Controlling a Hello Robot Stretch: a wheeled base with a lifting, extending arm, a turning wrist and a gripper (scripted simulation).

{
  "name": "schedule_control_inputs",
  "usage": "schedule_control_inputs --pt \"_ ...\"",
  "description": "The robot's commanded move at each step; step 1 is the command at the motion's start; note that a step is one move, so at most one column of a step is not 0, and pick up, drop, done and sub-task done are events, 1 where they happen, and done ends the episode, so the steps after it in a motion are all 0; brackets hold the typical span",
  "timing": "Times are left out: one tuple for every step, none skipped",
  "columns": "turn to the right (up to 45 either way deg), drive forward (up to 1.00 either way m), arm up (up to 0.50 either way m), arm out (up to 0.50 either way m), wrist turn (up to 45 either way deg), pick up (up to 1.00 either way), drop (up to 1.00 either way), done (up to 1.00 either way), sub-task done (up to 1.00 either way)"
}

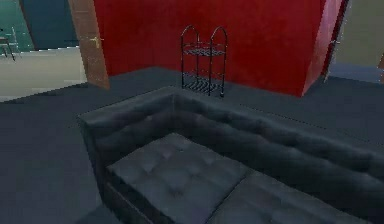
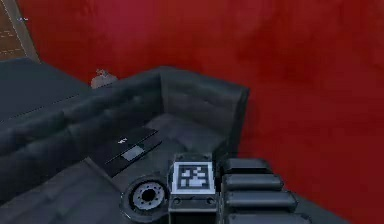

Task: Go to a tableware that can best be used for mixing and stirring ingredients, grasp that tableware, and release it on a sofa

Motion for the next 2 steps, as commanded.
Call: schedule_control_inputs --pt "0.0 0.25 0.0 0.0 0.0 0.0 0.0 0.0 0.0" --pt "3.0 0.0 0.0 0.0 0.0 0.0 0.0 0.0 0.0"
